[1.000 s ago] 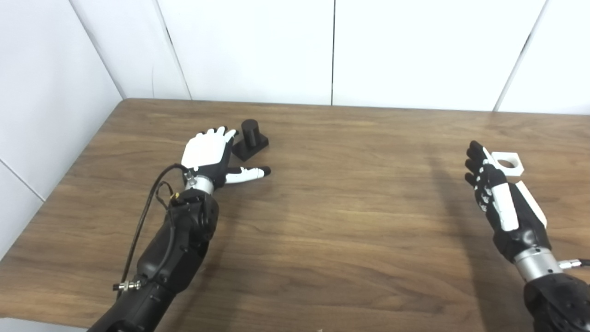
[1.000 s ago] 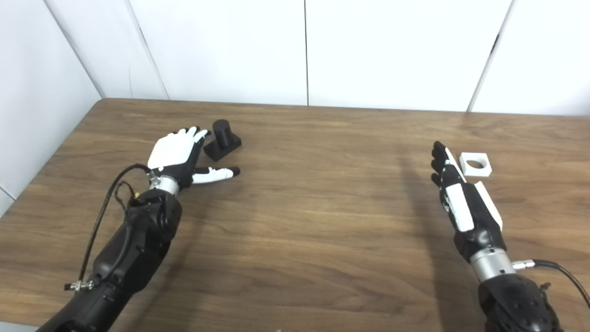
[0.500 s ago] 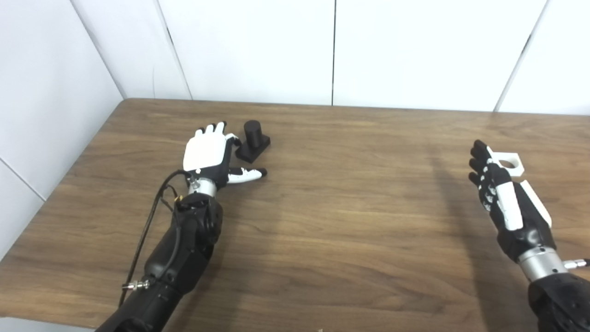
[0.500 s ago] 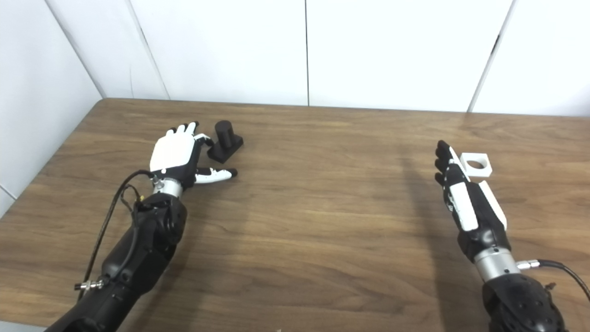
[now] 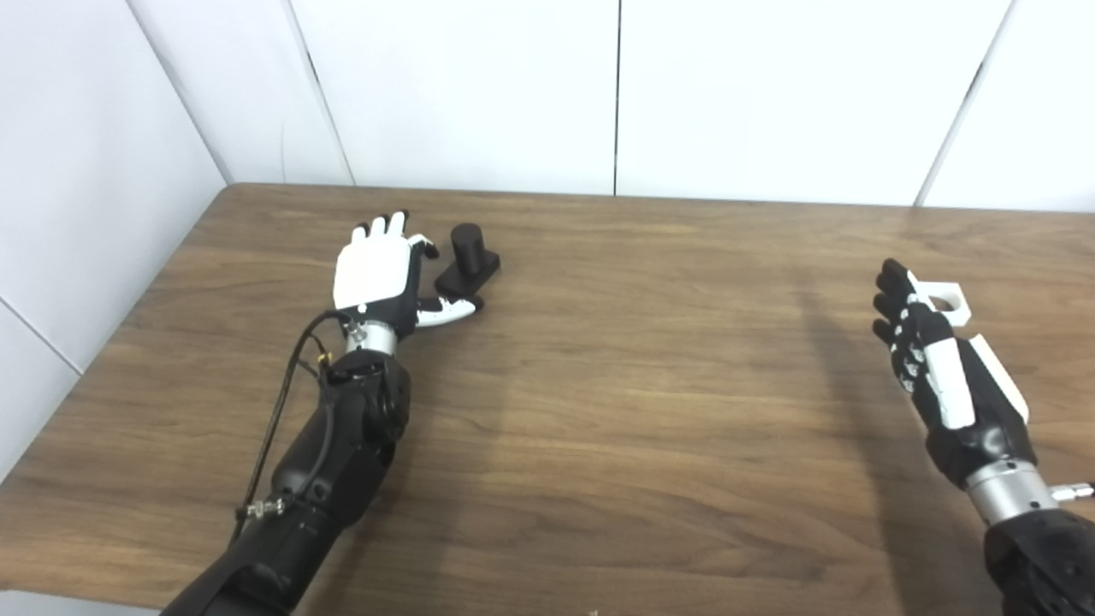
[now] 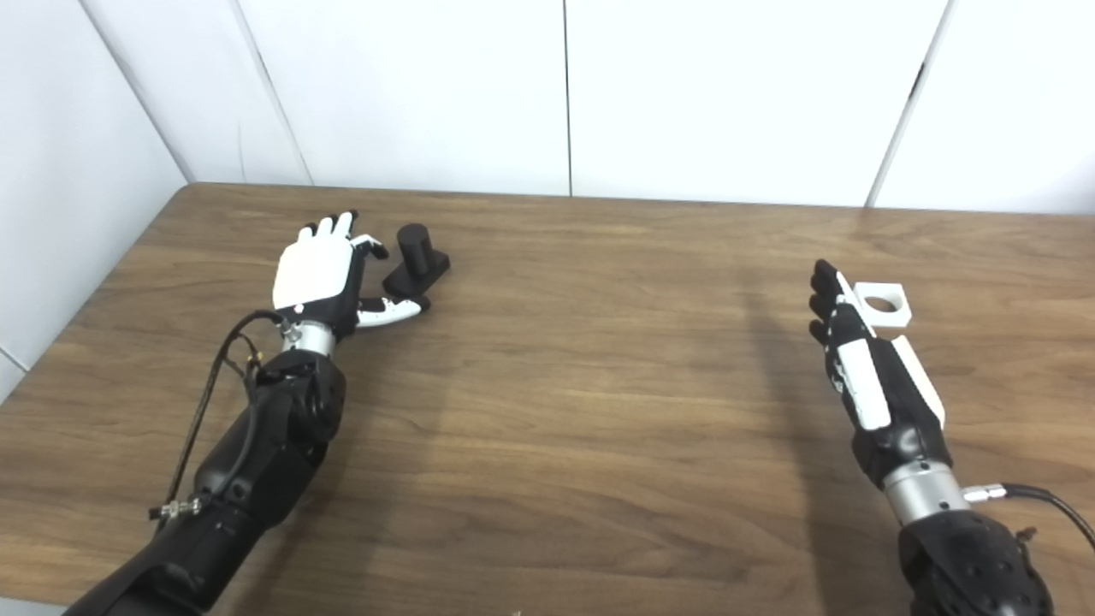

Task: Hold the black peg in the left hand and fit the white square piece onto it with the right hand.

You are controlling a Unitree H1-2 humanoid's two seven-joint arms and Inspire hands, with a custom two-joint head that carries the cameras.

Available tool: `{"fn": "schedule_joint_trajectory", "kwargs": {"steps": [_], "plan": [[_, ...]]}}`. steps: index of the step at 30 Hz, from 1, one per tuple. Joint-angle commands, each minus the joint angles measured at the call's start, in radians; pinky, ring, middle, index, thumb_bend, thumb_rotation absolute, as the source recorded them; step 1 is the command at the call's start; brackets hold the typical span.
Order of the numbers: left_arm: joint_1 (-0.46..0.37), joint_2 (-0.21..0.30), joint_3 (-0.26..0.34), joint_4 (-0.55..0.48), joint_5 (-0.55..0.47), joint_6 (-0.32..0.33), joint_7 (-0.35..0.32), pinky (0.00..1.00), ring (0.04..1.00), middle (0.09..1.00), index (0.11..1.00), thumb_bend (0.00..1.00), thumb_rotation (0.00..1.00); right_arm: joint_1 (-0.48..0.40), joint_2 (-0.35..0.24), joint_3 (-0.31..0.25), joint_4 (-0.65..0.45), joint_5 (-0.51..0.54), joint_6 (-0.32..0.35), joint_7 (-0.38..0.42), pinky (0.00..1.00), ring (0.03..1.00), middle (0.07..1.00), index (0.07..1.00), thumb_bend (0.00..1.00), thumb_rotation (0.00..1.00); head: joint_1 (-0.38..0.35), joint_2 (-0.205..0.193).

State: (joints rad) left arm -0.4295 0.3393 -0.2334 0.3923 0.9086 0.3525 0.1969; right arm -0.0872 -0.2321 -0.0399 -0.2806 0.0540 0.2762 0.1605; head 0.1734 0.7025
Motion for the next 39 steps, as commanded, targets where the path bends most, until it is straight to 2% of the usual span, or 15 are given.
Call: {"fn": "schedule_joint_trajectory", "kwargs": {"steps": [1,7,11,18,25,39], "plan": [[-0.052,0.025,0.003,0.017,0.006,0.004,0.036,1.00,1.000,1.000,0.701,0.74,0.52,-0.019,-0.015,-0.012,-0.046,0.009,-0.010,0.001,1.00,1.000,1.000,1.000,0.85,1.00,0.001,0.000],[-0.065,0.024,-0.009,0.053,-0.003,-0.001,0.053,1.00,1.000,1.000,0.680,0.75,0.52,-0.017,-0.015,-0.012,-0.054,0.001,-0.005,-0.002,1.00,1.000,1.000,1.000,0.86,1.00,-0.002,0.003],[-0.068,0.015,-0.009,0.063,-0.031,-0.003,0.041,1.00,1.000,1.000,0.668,0.76,0.53,-0.016,-0.018,-0.014,-0.053,0.004,-0.011,0.002,1.00,1.000,1.000,1.000,0.86,1.00,-0.005,0.006],[-0.076,-0.008,-0.028,0.071,-0.054,0.029,0.009,1.00,1.000,1.000,0.677,0.86,0.60,-0.017,-0.018,-0.014,-0.049,0.001,-0.021,0.001,1.00,1.000,1.000,1.000,0.84,1.00,-0.004,0.008],[-0.083,-0.034,-0.031,0.081,-0.094,0.023,0.016,1.00,1.000,1.000,0.668,0.85,0.48,-0.017,-0.015,-0.014,-0.052,-0.001,-0.013,-0.002,1.00,1.000,1.000,1.000,0.84,1.00,-0.007,0.010],[-0.089,-0.069,-0.047,0.103,-0.136,0.028,0.016,1.00,1.000,0.991,0.669,0.85,0.49,-0.015,-0.015,-0.017,-0.051,-0.001,-0.011,-0.002,1.00,1.000,1.000,1.000,0.86,1.00,-0.007,0.018]]}}
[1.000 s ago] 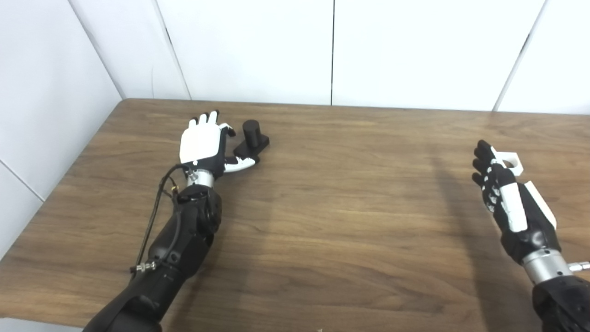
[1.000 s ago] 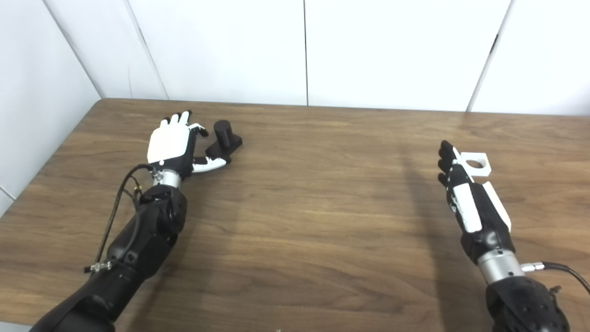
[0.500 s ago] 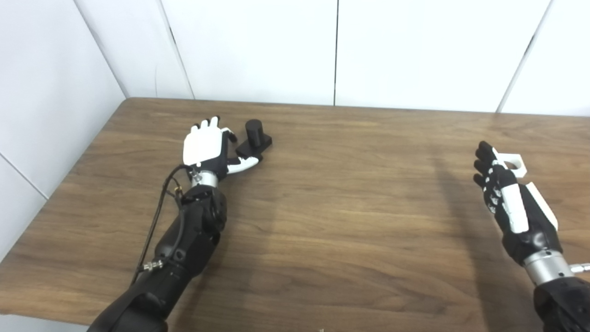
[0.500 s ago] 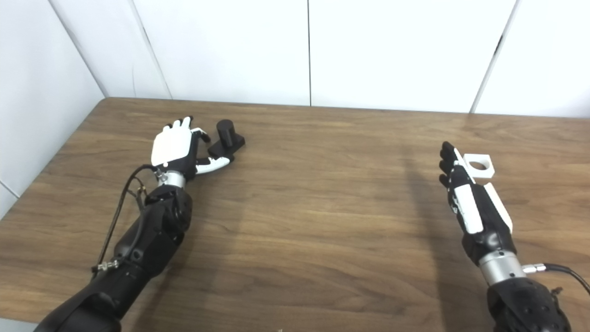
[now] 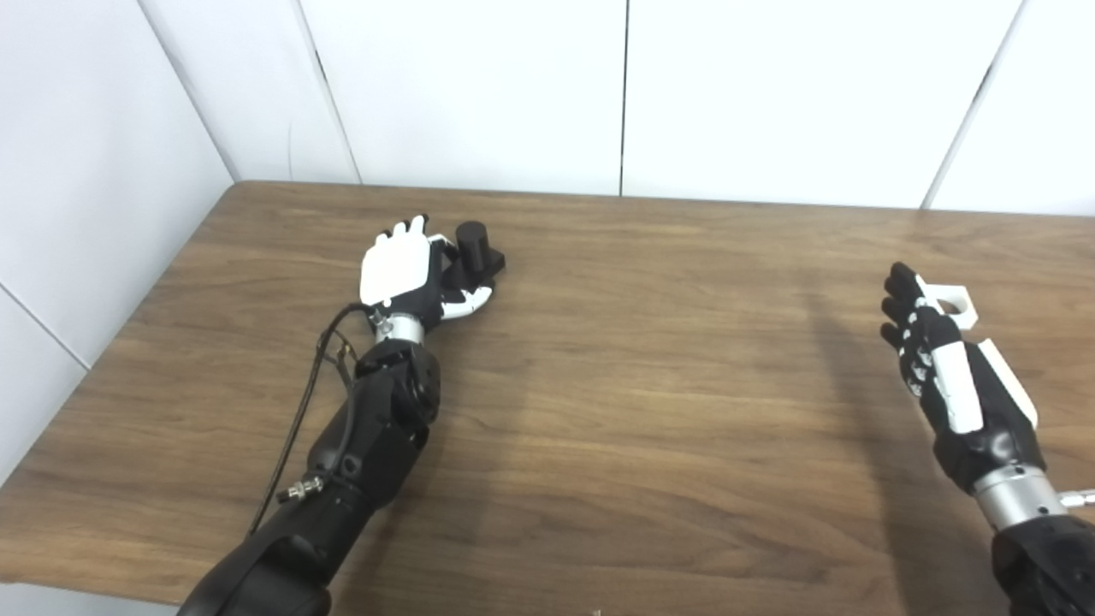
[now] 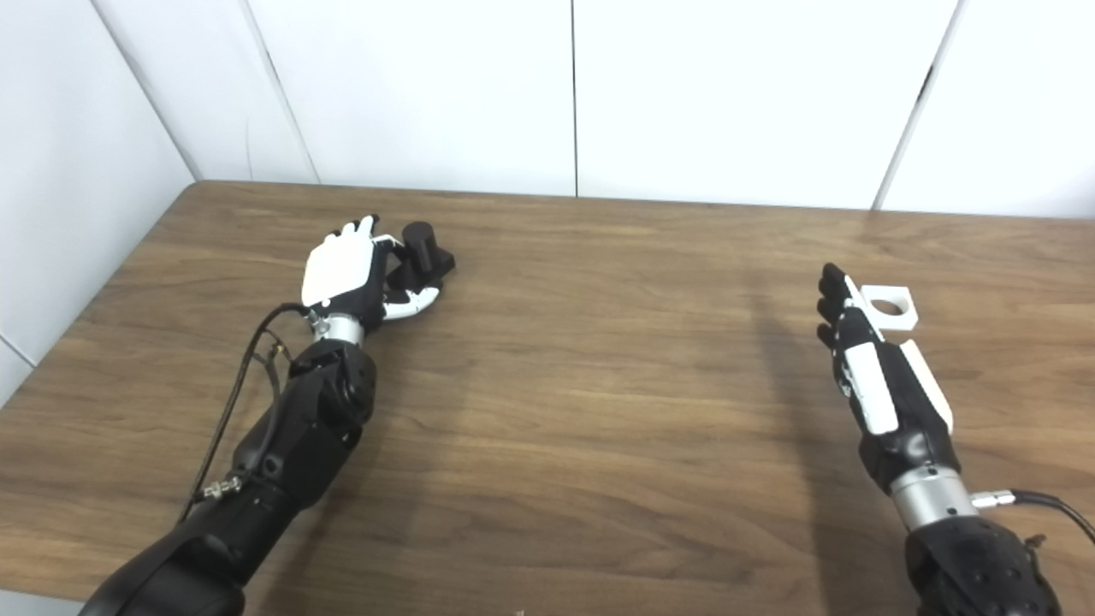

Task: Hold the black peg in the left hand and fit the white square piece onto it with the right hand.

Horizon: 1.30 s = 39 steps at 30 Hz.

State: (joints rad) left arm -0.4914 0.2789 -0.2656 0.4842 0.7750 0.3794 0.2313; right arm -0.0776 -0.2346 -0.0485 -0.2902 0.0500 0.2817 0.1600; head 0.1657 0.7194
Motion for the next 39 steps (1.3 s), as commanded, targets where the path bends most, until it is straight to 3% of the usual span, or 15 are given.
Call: {"fn": "schedule_joint_trajectory", "kwargs": {"steps": [1,9,11,14,16,24,32,39], "plan": [[-0.026,-0.009,-0.017,0.013,-0.004,-0.004,-0.015,1.00,1.000,0.990,0.666,0.85,0.48,-0.025,-0.011,-0.010,-0.041,0.004,-0.014,-0.003,1.00,1.000,1.000,1.000,0.86,1.00,0.000,0.001],[-0.028,-0.009,-0.019,0.021,-0.018,-0.023,0.005,1.00,1.000,0.968,0.642,0.80,0.34,-0.029,-0.015,-0.009,-0.036,0.006,-0.020,0.001,1.00,1.000,1.000,1.000,0.85,1.00,0.000,0.003],[-0.028,-0.007,-0.016,0.027,-0.025,-0.040,0.026,1.00,1.000,0.951,0.610,0.77,0.25,-0.029,-0.015,-0.011,-0.036,0.007,-0.020,0.001,1.00,1.000,1.000,1.000,0.85,1.00,0.001,0.003],[-0.030,-0.006,-0.013,0.043,-0.032,-0.055,0.049,1.00,0.997,0.935,0.516,0.57,0.10,-0.028,-0.015,-0.012,-0.040,0.007,-0.015,0.000,1.00,1.000,1.000,1.000,0.85,1.00,-0.002,0.004],[-0.030,-0.004,-0.014,0.045,-0.036,-0.060,0.054,1.00,0.993,0.927,0.497,0.53,0.07,-0.027,-0.016,-0.013,-0.040,0.009,-0.015,0.002,1.00,1.000,1.000,1.000,0.84,1.00,-0.001,0.006],[-0.029,0.002,-0.015,0.050,-0.047,-0.080,0.051,1.00,0.978,0.916,0.491,0.52,0.07,-0.031,-0.017,-0.015,-0.040,0.012,-0.010,0.003,1.00,1.000,1.000,1.000,0.86,1.00,-0.001,0.007],[-0.010,0.014,-0.013,0.026,-0.102,-0.142,0.013,1.00,0.969,0.910,0.492,0.52,0.07,-0.033,-0.015,-0.016,-0.042,0.015,-0.006,0.003,1.00,1.000,1.000,1.000,0.86,1.00,-0.004,0.008],[0.017,0.054,-0.026,-0.037,-0.177,-0.223,-0.101,0.99,0.977,0.923,0.493,0.52,0.08,-0.032,-0.014,-0.011,-0.048,0.008,0.001,0.001,1.00,1.000,1.000,1.000,0.86,1.00,-0.020,0.009]]}}
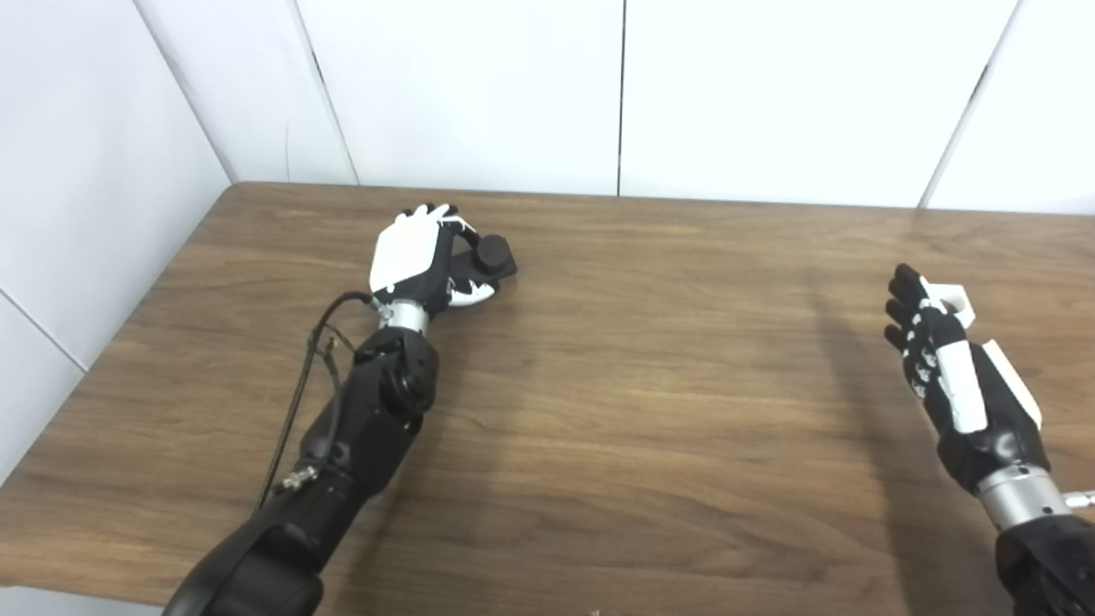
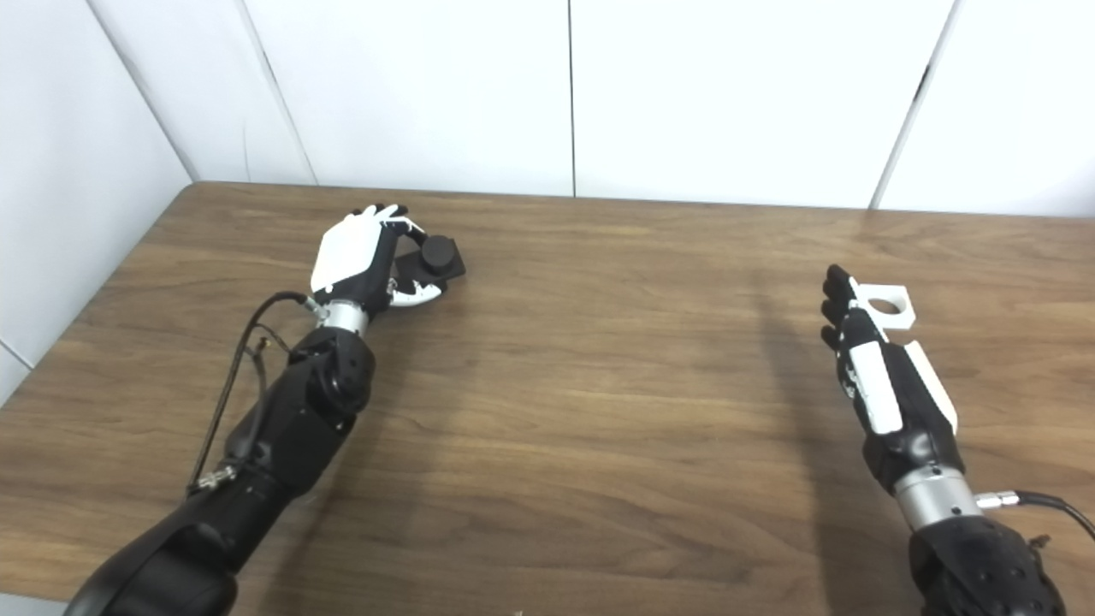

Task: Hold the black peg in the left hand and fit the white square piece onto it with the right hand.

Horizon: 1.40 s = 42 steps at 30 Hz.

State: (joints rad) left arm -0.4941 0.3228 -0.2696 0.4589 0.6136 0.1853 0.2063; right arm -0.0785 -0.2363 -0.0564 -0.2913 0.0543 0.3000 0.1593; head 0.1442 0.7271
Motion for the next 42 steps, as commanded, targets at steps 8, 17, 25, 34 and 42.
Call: {"fn": "schedule_joint_trajectory", "kwargs": {"steps": [8,17,25,34,42], "plan": [[0.046,0.055,-0.040,-0.084,-0.110,-0.172,-0.200,0.98,0.998,0.954,0.496,0.52,0.09,-0.032,-0.012,0.007,-0.037,-0.001,-0.037,0.006,1.00,1.000,1.000,1.000,0.84,1.00,-0.015,0.004],[0.053,0.079,-0.051,-0.133,-0.260,-0.303,-0.408,0.96,1.000,0.977,0.495,0.52,0.09,-0.032,-0.007,0.010,-0.041,0.003,-0.031,0.005,1.00,1.000,1.000,1.000,0.84,1.00,-0.028,0.008],[0.051,0.071,-0.075,-0.138,-0.266,-0.369,-0.473,0.96,1.000,0.986,0.495,0.51,0.09,-0.031,-0.008,0.014,-0.046,-0.003,-0.023,0.004,1.00,1.000,1.000,1.000,0.84,1.00,-0.047,0.012],[0.058,0.049,-0.109,-0.128,-0.262,-0.423,-0.507,0.98,1.000,0.987,0.592,0.90,0.39,-0.034,0.006,0.009,-0.056,0.005,-0.009,-0.006,1.00,1.000,1.000,1.000,0.84,1.00,-0.076,0.021],[0.066,0.035,-0.140,-0.139,-0.254,-0.446,-0.526,1.00,1.000,0.997,0.600,0.91,0.41,-0.036,0.004,0.013,-0.057,-0.007,-0.012,-0.006,1.00,1.000,1.000,1.000,0.84,1.00,-0.094,0.028]]}}
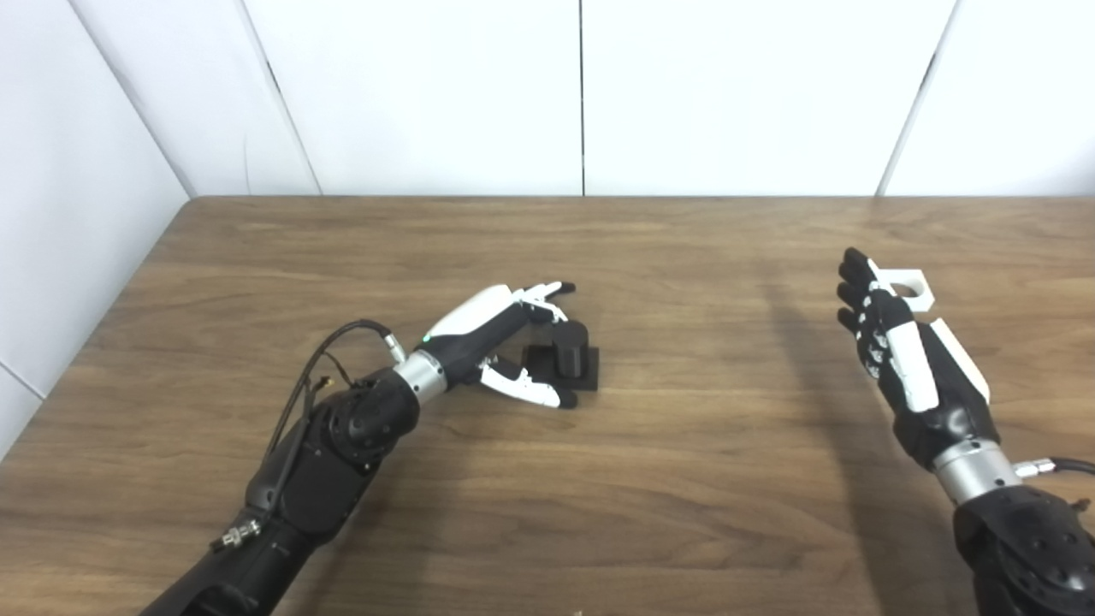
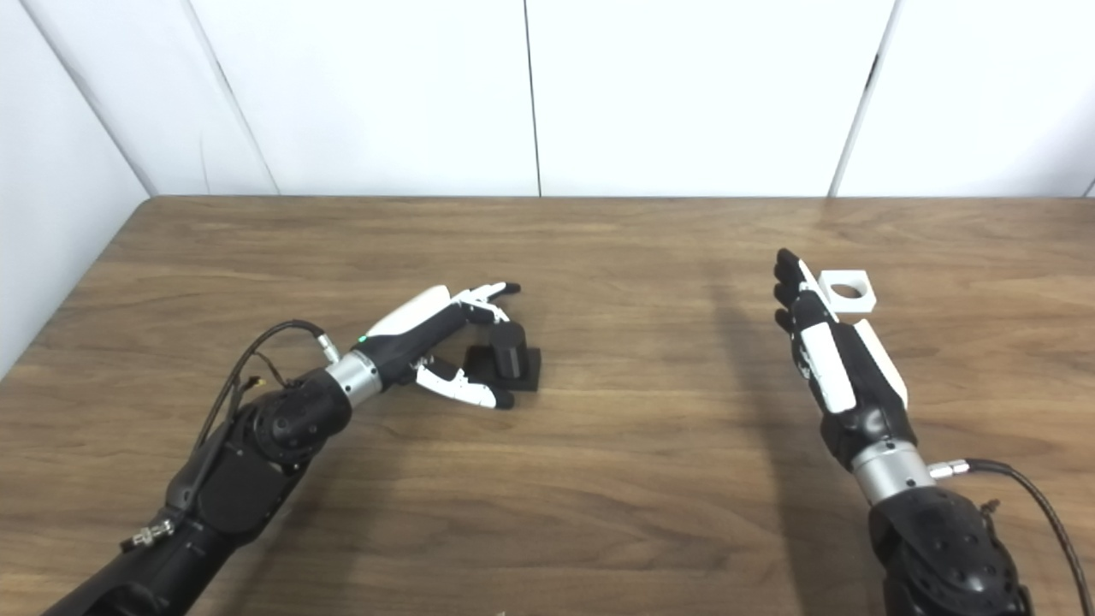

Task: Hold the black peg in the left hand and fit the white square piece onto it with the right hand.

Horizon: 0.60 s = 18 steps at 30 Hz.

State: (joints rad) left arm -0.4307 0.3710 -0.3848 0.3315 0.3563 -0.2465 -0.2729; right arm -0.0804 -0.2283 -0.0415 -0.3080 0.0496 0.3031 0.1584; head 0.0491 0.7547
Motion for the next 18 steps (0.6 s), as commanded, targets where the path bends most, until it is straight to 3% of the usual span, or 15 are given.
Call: {"fn": "schedule_joint_trajectory", "kwargs": {"steps": [1,18], "plan": [[0.003,-0.014,-0.028,-0.010,0.005,-0.019,-0.048,1.00,1.000,0.997,0.599,0.91,0.41,-0.035,-0.005,0.000,-0.040,-0.004,-0.016,-0.004,1.00,1.000,1.000,1.000,0.84,1.00,-0.002,0.001],[0.006,-0.025,-0.046,-0.005,0.014,-0.034,-0.063,1.00,1.000,1.000,0.598,0.91,0.41,-0.034,-0.001,-0.002,-0.059,-0.011,0.008,-0.011,1.00,1.000,1.000,1.000,0.87,1.00,-0.019,0.010]]}}
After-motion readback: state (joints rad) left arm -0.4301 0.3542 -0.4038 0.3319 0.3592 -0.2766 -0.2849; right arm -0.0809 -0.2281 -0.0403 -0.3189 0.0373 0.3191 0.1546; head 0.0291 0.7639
